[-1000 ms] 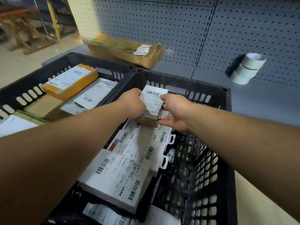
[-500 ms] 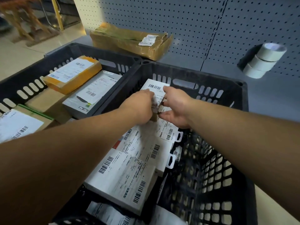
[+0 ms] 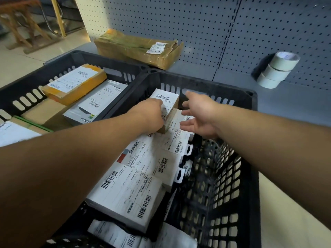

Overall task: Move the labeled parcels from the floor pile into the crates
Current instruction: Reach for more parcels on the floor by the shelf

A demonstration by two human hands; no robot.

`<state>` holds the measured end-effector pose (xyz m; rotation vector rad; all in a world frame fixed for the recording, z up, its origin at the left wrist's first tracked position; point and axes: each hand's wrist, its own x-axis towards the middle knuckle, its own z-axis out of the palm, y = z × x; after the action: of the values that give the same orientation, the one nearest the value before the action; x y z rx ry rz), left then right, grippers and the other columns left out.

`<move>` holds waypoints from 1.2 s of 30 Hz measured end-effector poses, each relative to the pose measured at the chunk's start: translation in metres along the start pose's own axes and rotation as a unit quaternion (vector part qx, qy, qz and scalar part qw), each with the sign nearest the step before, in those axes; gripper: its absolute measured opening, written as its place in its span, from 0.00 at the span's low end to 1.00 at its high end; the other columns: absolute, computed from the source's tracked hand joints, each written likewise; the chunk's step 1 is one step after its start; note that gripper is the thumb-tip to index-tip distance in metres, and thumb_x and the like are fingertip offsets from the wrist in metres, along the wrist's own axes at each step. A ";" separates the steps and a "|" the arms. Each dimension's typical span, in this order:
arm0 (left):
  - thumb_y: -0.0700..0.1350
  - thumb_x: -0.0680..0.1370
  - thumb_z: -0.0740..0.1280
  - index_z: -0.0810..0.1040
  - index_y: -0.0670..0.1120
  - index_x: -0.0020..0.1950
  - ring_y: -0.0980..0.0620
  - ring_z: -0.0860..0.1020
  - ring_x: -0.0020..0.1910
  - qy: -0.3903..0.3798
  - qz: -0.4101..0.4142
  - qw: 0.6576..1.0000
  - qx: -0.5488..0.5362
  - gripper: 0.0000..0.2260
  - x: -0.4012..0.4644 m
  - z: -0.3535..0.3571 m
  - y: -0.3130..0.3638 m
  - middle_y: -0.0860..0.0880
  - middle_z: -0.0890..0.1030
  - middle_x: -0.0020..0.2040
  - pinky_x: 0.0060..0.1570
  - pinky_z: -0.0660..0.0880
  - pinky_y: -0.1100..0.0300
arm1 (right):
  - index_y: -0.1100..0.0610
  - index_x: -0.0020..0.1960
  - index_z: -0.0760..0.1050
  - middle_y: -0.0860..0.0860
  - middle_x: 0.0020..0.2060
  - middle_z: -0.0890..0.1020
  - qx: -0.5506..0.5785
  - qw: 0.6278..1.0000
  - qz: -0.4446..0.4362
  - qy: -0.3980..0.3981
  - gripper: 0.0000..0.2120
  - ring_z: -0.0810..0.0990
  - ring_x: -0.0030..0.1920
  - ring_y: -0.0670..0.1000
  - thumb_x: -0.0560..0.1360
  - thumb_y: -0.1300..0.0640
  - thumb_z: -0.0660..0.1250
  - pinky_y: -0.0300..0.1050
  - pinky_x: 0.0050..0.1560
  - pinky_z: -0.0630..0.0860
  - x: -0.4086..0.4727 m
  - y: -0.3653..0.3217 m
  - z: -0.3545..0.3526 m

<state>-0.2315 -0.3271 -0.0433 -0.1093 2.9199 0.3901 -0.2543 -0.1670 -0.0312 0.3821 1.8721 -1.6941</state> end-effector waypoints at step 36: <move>0.57 0.76 0.66 0.69 0.58 0.75 0.53 0.76 0.51 -0.085 0.284 0.950 -0.097 0.26 -0.115 0.115 0.400 0.52 0.75 0.71 0.50 0.70 0.62 | 0.54 0.73 0.70 0.59 0.66 0.76 0.129 0.956 -0.039 0.262 0.31 0.79 0.58 0.64 0.81 0.35 0.51 0.57 0.52 0.78 -0.202 0.138 -0.476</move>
<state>-0.1379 0.0941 -0.0284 0.7153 2.6836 0.7281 -0.1231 0.3514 -0.0120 0.9549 2.0417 -2.0434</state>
